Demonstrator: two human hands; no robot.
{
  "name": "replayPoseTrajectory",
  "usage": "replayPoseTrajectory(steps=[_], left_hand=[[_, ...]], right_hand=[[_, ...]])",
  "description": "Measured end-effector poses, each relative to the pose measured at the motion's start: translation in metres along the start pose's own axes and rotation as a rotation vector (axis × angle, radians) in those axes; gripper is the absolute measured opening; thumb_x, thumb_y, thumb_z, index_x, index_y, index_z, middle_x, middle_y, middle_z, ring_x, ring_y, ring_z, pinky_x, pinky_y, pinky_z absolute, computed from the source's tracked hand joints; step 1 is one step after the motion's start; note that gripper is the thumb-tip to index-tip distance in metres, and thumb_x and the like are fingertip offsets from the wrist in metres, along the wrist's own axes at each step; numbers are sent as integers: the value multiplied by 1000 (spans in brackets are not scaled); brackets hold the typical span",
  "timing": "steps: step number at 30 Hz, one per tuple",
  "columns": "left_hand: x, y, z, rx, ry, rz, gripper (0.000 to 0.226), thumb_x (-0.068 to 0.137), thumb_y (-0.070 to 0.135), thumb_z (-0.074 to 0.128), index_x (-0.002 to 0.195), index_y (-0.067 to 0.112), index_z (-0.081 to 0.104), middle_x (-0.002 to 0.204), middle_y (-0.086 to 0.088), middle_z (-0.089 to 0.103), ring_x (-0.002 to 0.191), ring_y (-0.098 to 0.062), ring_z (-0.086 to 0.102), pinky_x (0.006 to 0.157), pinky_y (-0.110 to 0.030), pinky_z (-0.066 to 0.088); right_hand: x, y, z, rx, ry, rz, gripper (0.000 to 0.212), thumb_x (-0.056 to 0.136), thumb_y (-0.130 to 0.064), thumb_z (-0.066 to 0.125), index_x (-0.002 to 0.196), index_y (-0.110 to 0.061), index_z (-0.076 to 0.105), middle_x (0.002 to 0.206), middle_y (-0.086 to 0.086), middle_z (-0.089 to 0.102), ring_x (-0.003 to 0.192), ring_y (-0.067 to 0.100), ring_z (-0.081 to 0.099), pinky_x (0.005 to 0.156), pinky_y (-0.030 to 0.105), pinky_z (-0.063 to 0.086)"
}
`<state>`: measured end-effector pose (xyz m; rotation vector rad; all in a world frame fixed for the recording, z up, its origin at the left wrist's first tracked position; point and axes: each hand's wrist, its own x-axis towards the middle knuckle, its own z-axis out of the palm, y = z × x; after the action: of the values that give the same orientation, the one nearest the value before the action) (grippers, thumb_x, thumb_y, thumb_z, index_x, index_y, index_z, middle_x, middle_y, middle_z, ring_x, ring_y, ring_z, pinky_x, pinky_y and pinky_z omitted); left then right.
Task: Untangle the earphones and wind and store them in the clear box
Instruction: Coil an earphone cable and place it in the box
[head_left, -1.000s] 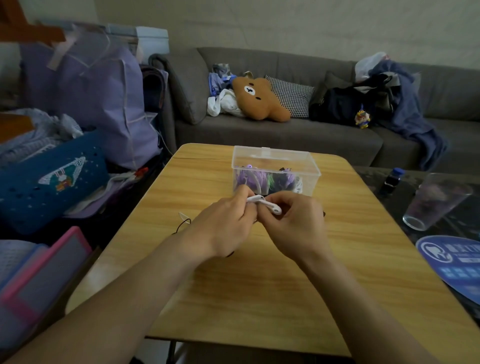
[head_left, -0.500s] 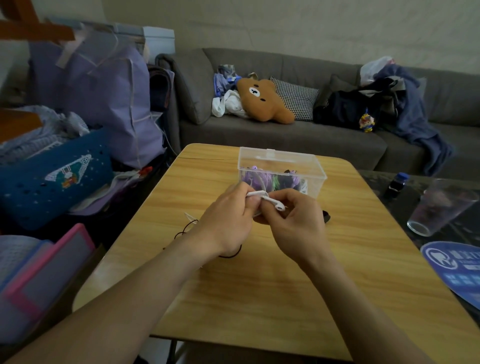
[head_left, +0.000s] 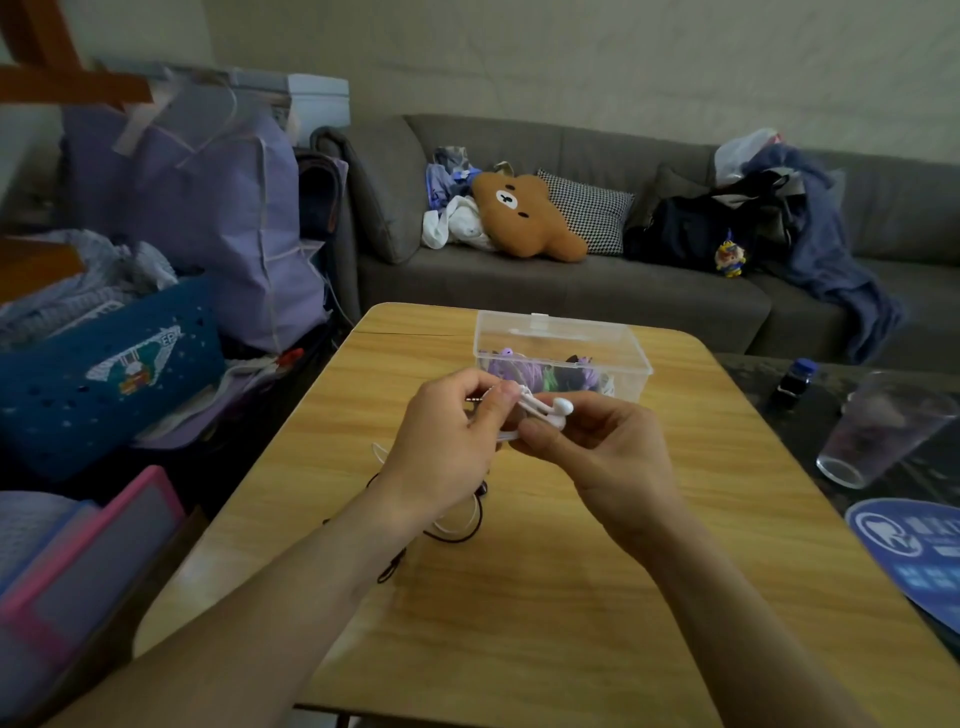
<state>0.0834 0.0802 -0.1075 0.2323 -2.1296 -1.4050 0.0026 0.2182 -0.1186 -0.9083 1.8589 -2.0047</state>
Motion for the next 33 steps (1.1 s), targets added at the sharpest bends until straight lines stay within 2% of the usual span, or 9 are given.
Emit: replayPoseTrajectory(steps=[7,10,14,16,20,24,26,29,33], left_hand=[[0,1,-3,-126,-4,-121,17,99,27,57,111,19,66,106,-1,66,75,-14,70,54,-25,55],[0,4,-3,-175,-16,-162,15,100,27,56,110,22,66,106,-2,67,72,-12,68,54,-25,54],[-1,9,-4,-257,-25,-198,12,100,25,56,108,25,65,102,-7,70,68,-18,67,55,-29,53],[-1,11,-4,-245,-3,-197,10,99,25,58,108,25,63,102,-6,70,64,-18,66,54,-28,52],[-2,11,2,-190,51,-194,11,98,21,59,109,21,60,105,-7,67,62,-11,64,45,-14,45],[-3,6,7,-61,59,-121,6,99,23,58,103,20,62,105,1,65,73,-12,67,52,-20,55],[-3,5,7,-27,55,-101,9,99,24,58,102,17,63,102,4,64,77,-12,66,53,-21,55],[-3,5,7,-27,41,-94,12,99,22,58,104,14,65,104,1,64,81,-13,64,51,-12,48],[-1,4,8,-114,33,-156,15,99,25,59,102,13,66,97,-8,68,63,-15,65,45,-16,43]], right_hand=[[-1,1,-1,-34,-9,-25,30,80,-1,77,110,-4,72,100,9,77,96,25,74,90,50,59],[0,-2,-4,-53,-40,-44,38,78,-4,78,115,-7,70,104,7,77,99,23,74,91,49,59],[0,-7,-10,-74,-103,-84,58,77,-10,78,132,-23,61,106,2,77,100,20,73,90,41,59],[-2,-9,-9,-161,-149,-104,54,85,-7,74,134,-24,61,106,0,76,100,17,73,89,36,59],[-6,-12,-1,-243,-86,-117,28,88,-22,73,117,-20,73,98,-4,77,94,14,73,82,35,62],[-8,-10,11,-236,46,-114,24,91,-35,67,101,-15,76,84,-2,77,78,13,74,59,26,59],[-7,-11,14,-177,58,-48,28,100,-31,55,96,-10,73,81,2,76,73,14,73,56,26,57],[-5,-15,12,19,82,85,36,106,-16,40,90,-3,70,74,7,74,67,18,71,57,32,57],[-2,-12,9,139,90,172,29,101,-10,47,90,-3,72,76,9,73,72,22,68,64,32,56]])
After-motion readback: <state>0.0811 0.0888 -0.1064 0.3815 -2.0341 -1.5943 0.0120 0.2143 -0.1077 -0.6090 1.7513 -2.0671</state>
